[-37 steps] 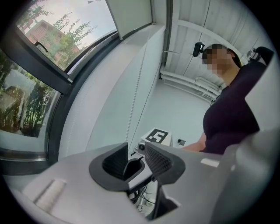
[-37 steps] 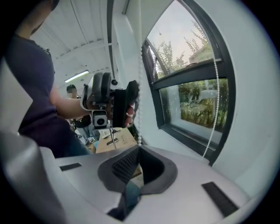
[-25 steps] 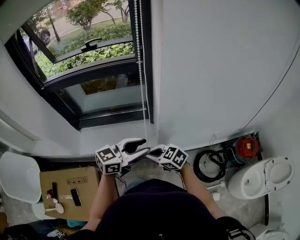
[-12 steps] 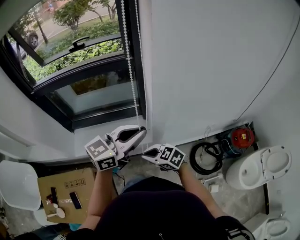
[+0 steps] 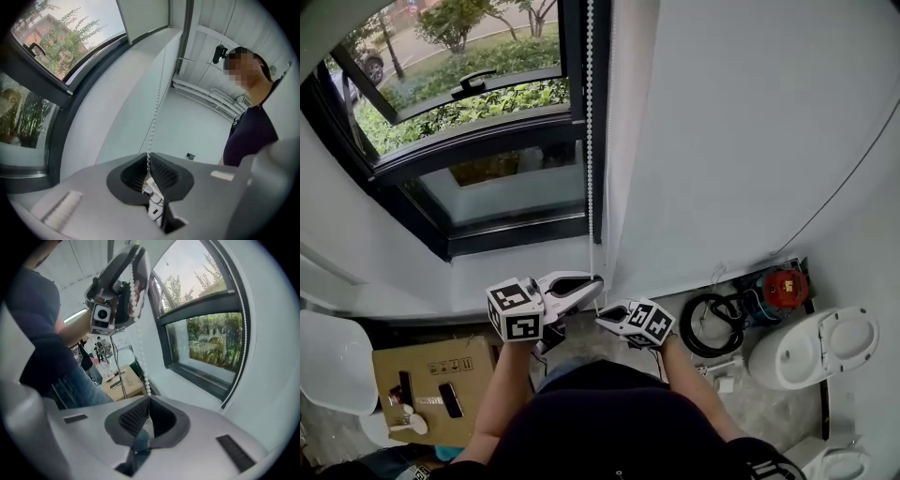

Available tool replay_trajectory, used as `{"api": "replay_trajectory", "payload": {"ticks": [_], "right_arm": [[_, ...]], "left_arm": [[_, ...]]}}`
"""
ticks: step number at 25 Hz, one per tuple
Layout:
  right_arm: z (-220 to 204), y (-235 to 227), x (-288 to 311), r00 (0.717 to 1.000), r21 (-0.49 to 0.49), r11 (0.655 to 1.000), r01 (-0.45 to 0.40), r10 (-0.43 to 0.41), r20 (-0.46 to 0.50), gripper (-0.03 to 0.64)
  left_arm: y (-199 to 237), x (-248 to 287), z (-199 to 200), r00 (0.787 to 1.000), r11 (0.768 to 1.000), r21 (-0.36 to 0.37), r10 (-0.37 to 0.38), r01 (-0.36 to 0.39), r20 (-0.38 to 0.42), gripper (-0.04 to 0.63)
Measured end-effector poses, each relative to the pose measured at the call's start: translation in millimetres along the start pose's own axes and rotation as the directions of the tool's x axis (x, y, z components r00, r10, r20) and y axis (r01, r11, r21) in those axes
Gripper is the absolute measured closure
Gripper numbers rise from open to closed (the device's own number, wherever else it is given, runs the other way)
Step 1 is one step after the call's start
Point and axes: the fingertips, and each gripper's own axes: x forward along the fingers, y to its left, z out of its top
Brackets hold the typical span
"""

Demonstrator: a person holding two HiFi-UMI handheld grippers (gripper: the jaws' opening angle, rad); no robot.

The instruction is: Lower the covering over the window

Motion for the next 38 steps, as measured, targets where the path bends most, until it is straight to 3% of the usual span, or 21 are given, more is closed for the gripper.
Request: {"api": "replay_trajectory", "payload": {"ticks": [6,13,17,20,25,32,38], "right_arm": [[-15,-4,22,0.998,0.032,0.999,-0.004,0.006,-0.070,0.603],[-13,-9,29,0.995,0.045,0.999,0.008,-0.004,-0.096,0.603],[-22,-11,29,0.991,0.034,0.999,0.031,-0.026,-0.130,0.603],[-24,-8,24,0.993,0.065,0.997,0.030,-0.023,-0.114,0.600],[-26,-5,6,0.994,0.090,0.994,0.064,-0.055,-0.096,0.525],[1,-2,-36,0.988,0.098,0.984,0.151,-0.154,0.025,0.525],[53,-6,-87,0.949,0.076,0.967,0.243,-0.254,0.189,0.525]], "left_arm": [[19,-2,-23,0.999,0.999,-0.042,0.002,-0.004,-0.046,0.574],[26,-3,-23,0.999,0.997,-0.063,-0.048,0.047,-0.009,0.574],[29,-2,-47,0.995,0.997,-0.070,-0.051,0.045,-0.087,0.574],[29,-5,-60,0.994,0.994,-0.101,-0.053,0.044,-0.090,0.574],[35,-6,-87,0.990,0.992,-0.122,-0.048,0.032,-0.132,0.574],[38,-9,-106,0.992,0.986,-0.166,-0.046,0.027,-0.116,0.574],[42,-10,-104,0.993,0.988,-0.154,-0.041,0.024,-0.109,0.574]]}}
